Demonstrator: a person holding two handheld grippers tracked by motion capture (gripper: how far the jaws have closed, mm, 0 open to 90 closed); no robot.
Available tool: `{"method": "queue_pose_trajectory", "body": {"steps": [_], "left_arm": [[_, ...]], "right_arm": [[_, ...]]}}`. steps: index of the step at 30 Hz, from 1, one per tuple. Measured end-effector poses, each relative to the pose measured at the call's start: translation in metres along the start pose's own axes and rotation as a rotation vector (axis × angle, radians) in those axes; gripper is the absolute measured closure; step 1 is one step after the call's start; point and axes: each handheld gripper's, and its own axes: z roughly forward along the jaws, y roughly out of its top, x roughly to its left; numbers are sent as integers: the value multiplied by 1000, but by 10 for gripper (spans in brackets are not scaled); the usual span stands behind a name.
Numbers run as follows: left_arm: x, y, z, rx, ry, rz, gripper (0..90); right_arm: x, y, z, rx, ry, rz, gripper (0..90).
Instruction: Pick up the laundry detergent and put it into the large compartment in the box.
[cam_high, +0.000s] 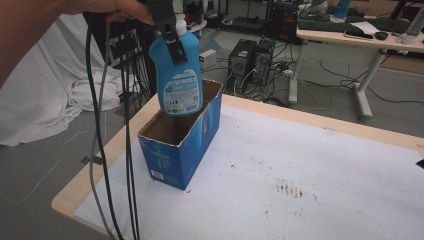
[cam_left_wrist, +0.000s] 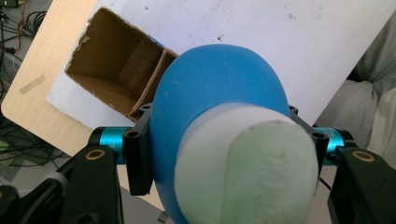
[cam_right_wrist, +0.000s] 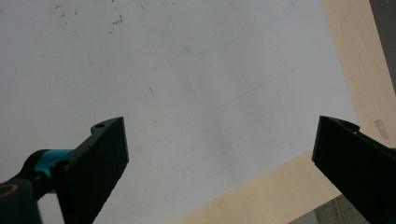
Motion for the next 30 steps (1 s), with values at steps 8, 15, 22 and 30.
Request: {"method": "queue_pose_trajectory", "body": {"steps": [8, 15, 22, 30], "left_arm": [[2, -3, 19, 37, 3, 14, 381], [5, -11, 39, 57, -10, 8, 381], [4, -18, 63, 82, -18, -3, 381], [3, -23, 87, 100, -16, 15, 381]], "right_arm": [[-1, 2, 2, 5, 2, -5, 28], [-1, 1, 3, 7, -2, 0, 28], [-1, -1, 2, 12, -4, -1, 28], [0, 1, 4, 14, -5, -12, 28]]}}
